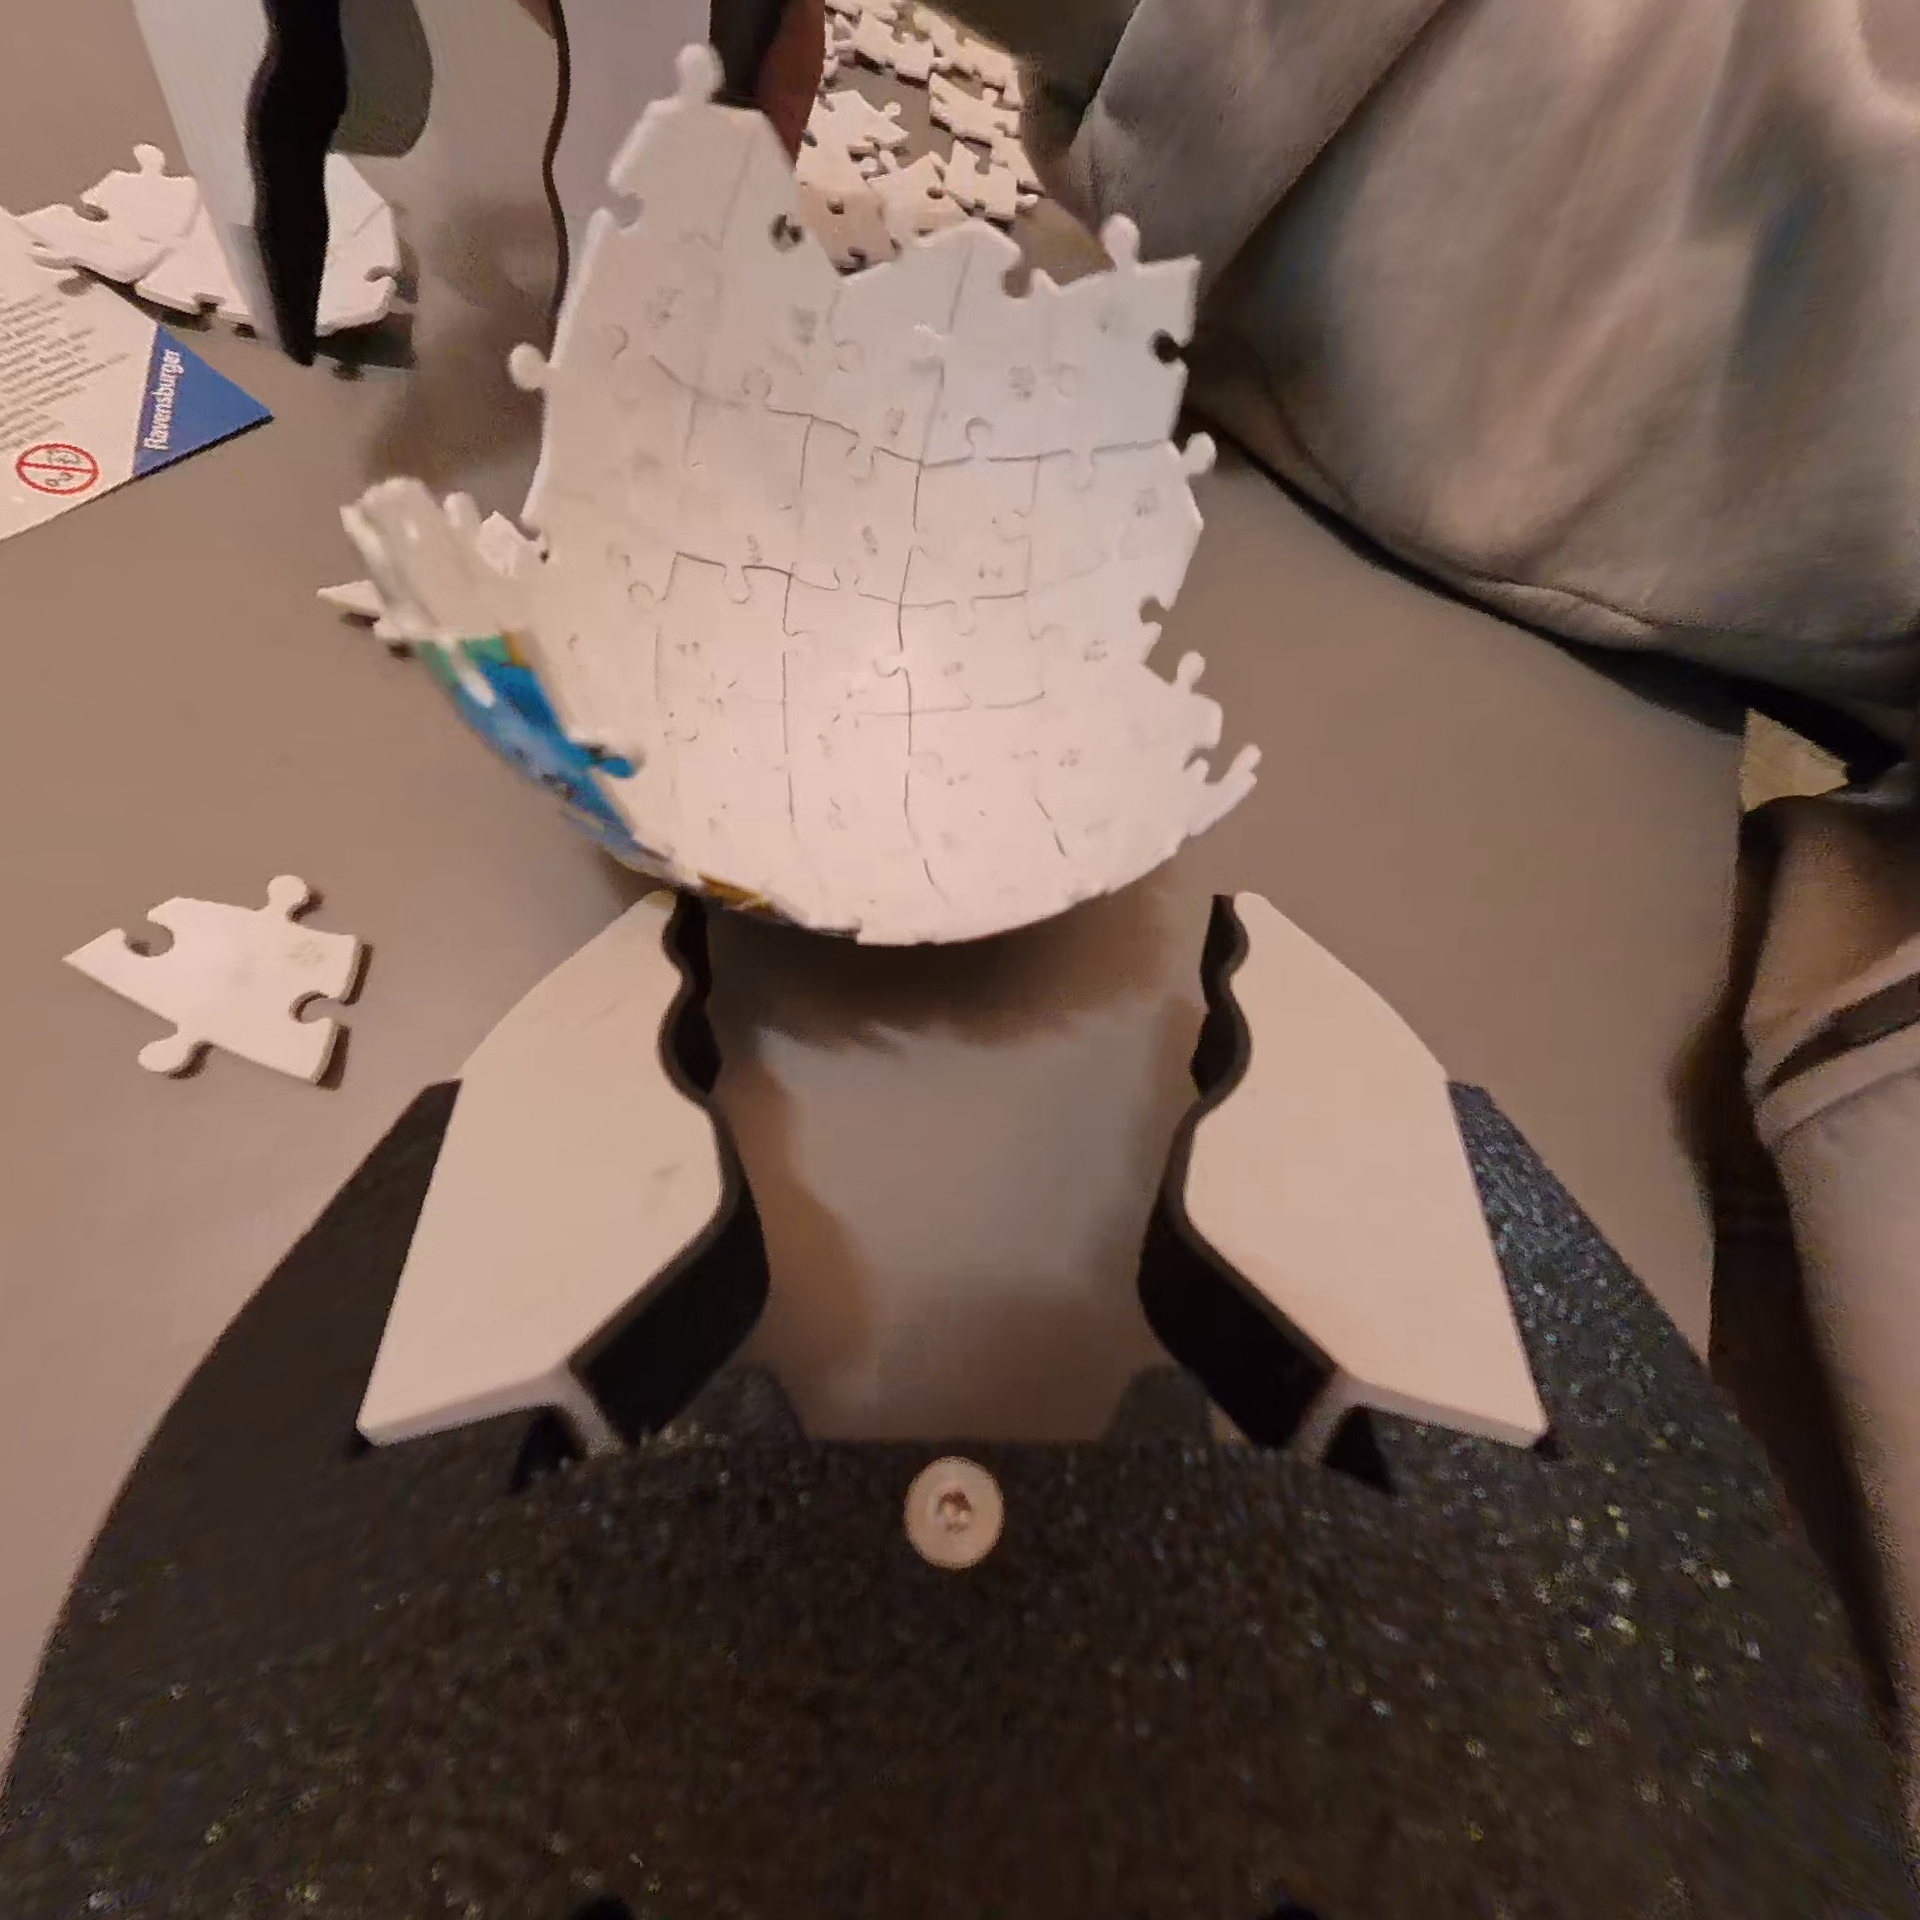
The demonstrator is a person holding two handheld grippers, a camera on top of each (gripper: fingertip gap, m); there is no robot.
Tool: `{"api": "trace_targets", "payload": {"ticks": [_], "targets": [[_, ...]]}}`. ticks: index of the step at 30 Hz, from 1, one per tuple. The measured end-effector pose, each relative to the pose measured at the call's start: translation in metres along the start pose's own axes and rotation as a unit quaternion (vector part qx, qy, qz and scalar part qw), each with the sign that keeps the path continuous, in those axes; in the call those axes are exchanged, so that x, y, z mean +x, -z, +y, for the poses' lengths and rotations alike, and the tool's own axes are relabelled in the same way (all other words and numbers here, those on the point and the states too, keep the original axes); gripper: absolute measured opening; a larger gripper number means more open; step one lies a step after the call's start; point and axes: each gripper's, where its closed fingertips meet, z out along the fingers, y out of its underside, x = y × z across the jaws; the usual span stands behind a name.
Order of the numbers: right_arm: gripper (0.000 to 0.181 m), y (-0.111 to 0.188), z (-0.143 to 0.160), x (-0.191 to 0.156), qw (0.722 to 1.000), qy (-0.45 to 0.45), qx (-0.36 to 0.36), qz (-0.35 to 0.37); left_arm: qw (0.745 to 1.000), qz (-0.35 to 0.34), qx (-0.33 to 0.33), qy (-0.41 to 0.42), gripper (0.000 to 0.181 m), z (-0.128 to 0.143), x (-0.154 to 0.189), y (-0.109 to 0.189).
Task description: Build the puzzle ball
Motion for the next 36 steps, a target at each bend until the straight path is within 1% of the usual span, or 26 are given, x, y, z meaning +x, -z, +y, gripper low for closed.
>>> {"api": "trace_targets", "payload": {"ticks": [1, 4, 7, 8, 10, 14, 19, 21, 23, 25, 28, 31, 32, 34, 36], "targets": [[0.055, -0.003, -0.002, -0.002, 1.000, 0.007, 0.002, -0.007, 1.000, 0.005, 0.002, 0.004, 0.089, -0.001, 0.000, 0.000], [0.057, -0.012, -0.002, -0.006, 1.000, 0.012, -0.007, -0.027, 1.000, 0.027, 0.007, 0.011, 0.089, -0.002, 0.003, 0.002], [0.058, -0.022, 0.004, -0.005, 0.999, -0.002, -0.024, -0.025, 0.999, 0.038, 0.010, 0.021, 0.089, -0.002, 0.004, 0.003], [0.056, -0.024, 0.003, -0.004, 1.000, -0.005, -0.017, -0.022, 0.999, 0.042, 0.008, 0.025, 0.089, -0.001, 0.005, 0.003], [0.050, -0.026, -0.001, -0.004, 1.000, -0.011, -0.006, -0.028, 0.999, 0.045, 0.005, 0.027, 0.089, -0.001, 0.005, 0.002], [0.023, -0.026, 0.002, 0.007, 1.000, -0.019, -0.006, 0.007, 0.999, 0.046, 0.006, 0.021, 0.089, 0.000, 0.007, 0.003], [0.022, -0.022, 0.007, 0.004, 1.000, -0.022, -0.006, 0.011, 0.999, 0.043, 0.002, 0.019, 0.090, 0.002, 0.009, 0.003], [0.022, -0.018, 0.012, 0.007, 0.999, -0.017, -0.019, 0.030, 0.999, 0.042, 0.005, 0.021, 0.090, 0.001, 0.008, 0.003], [0.022, -0.014, 0.012, 0.009, 0.999, -0.022, -0.011, 0.038, 0.999, 0.046, 0.009, 0.024, 0.090, 0.001, 0.009, 0.004], [0.022, -0.005, 0.008, 0.012, 0.998, -0.023, 0.004, 0.052, 0.998, 0.047, 0.017, 0.029, 0.090, 0.000, 0.009, 0.006], [0.022, 0.029, 0.007, 0.029, 0.991, -0.010, -0.002, 0.131, 0.998, 0.051, 0.025, 0.041, 0.091, -0.001, 0.009, 0.016], [0.022, 0.068, -0.017, 0.033, 0.980, 0.005, 0.067, 0.188, 0.997, 0.031, 0.043, 0.053, 0.094, -0.008, 0.003, 0.032], [0.022, 0.078, -0.024, 0.033, 0.975, 0.013, 0.085, 0.205, 0.997, 0.022, 0.054, 0.054, 0.094, -0.014, 0.001, 0.038], [0.022, 0.095, -0.039, 0.028, 0.965, 0.039, 0.111, 0.236, 0.995, -0.012, 0.090, 0.052, 0.092, -0.038, -0.006, 0.053], [0.022, 0.105, -0.058, 0.016, 0.953, 0.083, 0.132, 0.259, 0.990, -0.063, 0.122, 0.044, 0.077, -0.070, -0.016, 0.069]]}}
